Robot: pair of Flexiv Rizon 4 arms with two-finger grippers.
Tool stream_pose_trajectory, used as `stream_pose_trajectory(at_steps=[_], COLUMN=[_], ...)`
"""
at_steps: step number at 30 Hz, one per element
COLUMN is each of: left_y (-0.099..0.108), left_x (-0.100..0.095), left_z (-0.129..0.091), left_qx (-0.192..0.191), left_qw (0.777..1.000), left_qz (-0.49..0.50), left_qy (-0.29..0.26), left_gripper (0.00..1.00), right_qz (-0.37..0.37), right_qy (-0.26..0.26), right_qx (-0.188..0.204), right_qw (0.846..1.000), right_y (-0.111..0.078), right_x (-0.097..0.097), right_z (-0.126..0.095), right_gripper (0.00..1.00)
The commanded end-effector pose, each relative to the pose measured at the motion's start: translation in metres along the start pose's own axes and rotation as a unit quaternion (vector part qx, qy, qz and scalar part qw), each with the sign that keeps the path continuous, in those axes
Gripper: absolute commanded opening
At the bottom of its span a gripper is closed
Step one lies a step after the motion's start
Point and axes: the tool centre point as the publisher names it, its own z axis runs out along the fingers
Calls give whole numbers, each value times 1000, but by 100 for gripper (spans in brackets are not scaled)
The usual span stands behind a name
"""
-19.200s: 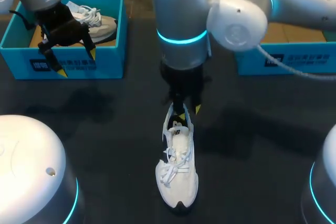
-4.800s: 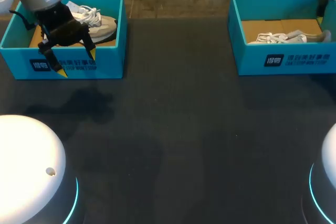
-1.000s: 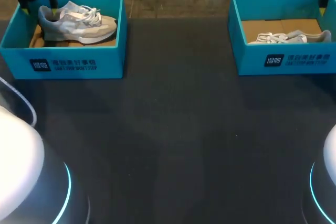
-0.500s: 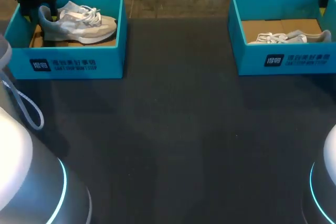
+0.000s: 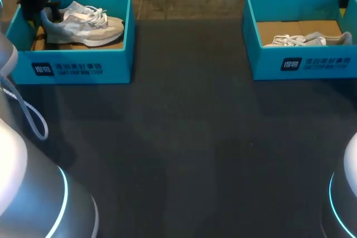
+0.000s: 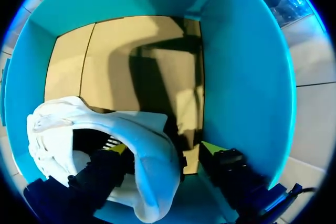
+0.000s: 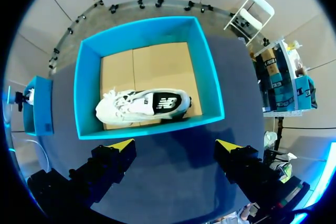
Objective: Take the shoe out of the shoebox, open the shoe tongue, remove and reinsert the insole, then place the shoe into the shoebox
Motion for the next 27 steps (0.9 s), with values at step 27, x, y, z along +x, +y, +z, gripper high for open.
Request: stream_pose_trajectory(at_steps=[27], left_y=[7], left_x=[24], left_z=[-19], left_qx=[78], left_qw=[996], left_qz=[-37], left_qy=[-11], left_gripper=[0], right_qz=[0], right_qy=[0], right_qx=[0], right_qw=[1000], right_y=[0], right_x=[0], right_z=[0], right_gripper=[100])
